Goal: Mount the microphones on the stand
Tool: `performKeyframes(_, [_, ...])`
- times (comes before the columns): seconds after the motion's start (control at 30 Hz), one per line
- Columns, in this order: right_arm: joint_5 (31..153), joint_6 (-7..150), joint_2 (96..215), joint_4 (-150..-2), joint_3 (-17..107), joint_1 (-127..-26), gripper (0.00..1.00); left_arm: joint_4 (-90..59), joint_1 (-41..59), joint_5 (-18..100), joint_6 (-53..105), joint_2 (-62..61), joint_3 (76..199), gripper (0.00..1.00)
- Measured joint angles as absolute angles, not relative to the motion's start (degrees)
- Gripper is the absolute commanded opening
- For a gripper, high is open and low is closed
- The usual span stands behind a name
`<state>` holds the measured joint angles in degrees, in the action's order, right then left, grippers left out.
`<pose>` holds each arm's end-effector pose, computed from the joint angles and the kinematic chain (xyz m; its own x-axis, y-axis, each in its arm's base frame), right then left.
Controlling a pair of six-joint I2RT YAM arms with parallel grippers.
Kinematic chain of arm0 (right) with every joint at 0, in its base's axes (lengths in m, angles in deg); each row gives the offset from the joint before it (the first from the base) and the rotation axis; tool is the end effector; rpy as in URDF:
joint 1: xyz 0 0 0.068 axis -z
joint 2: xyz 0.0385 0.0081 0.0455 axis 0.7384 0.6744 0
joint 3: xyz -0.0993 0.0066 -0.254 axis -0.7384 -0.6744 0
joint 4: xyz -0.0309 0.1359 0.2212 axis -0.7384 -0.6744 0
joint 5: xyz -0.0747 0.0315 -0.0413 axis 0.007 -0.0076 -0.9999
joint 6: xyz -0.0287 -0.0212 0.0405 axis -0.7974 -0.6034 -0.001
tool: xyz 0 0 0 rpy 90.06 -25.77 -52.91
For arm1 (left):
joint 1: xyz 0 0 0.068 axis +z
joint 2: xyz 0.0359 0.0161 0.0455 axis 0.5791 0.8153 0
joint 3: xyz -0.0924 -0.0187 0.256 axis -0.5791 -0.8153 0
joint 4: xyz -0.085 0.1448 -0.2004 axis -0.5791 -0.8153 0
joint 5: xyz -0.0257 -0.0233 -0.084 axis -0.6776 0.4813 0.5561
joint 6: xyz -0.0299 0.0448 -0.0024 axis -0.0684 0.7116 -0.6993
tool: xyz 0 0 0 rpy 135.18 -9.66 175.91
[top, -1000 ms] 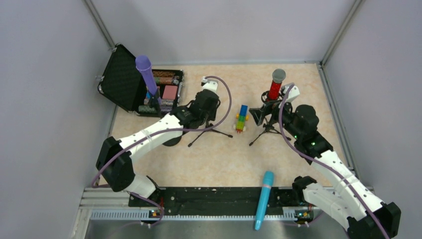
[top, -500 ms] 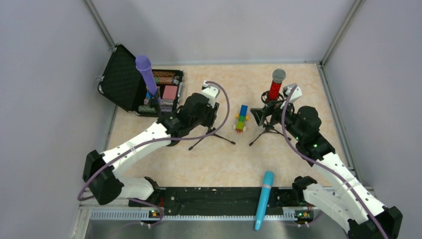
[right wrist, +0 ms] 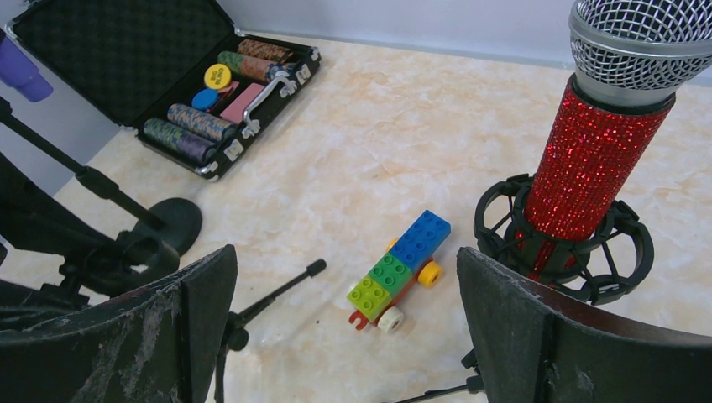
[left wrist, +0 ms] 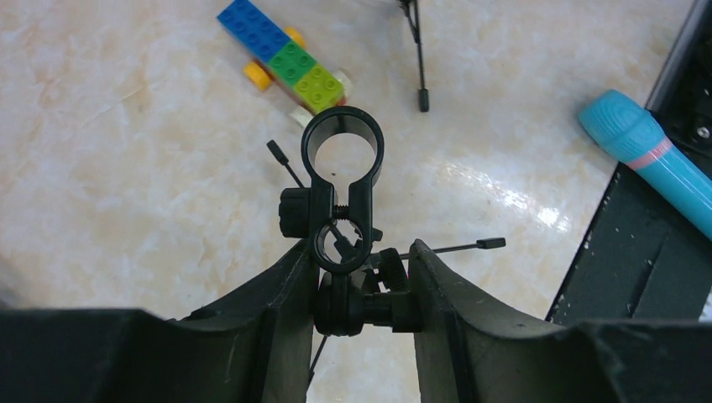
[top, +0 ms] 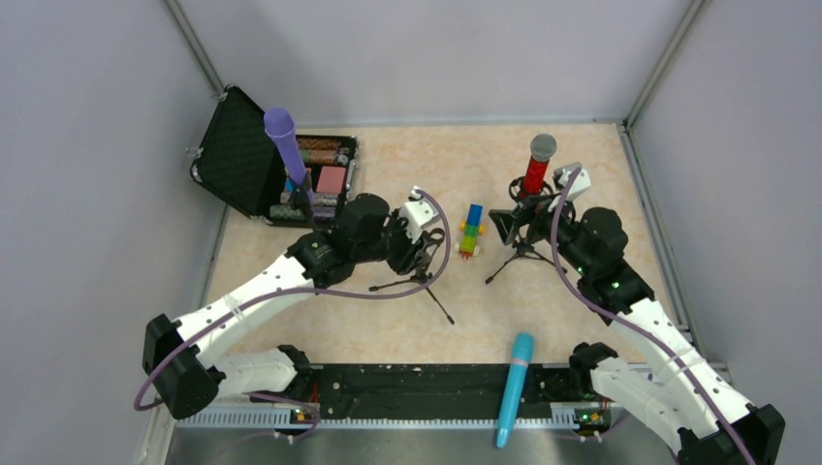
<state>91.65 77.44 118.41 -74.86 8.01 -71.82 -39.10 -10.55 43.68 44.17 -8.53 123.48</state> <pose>0.1710 0.0816 0.3251 -0.1854 0.1543 -0.9705 -0.4885 0.8424 0.2273 0.1781 -0.1937 0.3216 -0.2593 0.4320 -0.8638 0.8549 0.5188 0.0029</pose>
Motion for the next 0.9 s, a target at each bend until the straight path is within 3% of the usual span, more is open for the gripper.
performKeyframes(0.4, [91.67,77.72,118.41,-74.86,7.93,-71.82,0.99,-38.62,-10.59,53.01,52.70,-9.51,118.74,0.01])
performKeyframes(0.6, [91.67,78.10,118.41,-74.84,7.93,-71.82,0.99,-39.14,-10.59,54.94,55.08,-9.38,118.76,0.55])
performKeyframes(0.7, [91.67,78.23,118.41,-74.84,7.93,-71.82,0.99,-39.93,-10.59,55.24,55.80,-8.92,119.28,0.97])
performKeyframes(0.9, [91.82,78.86,118.41,-74.86,7.93,-71.82,0.99,-39.47,-10.94,53.84,55.84,-9.14,121.51,0.99])
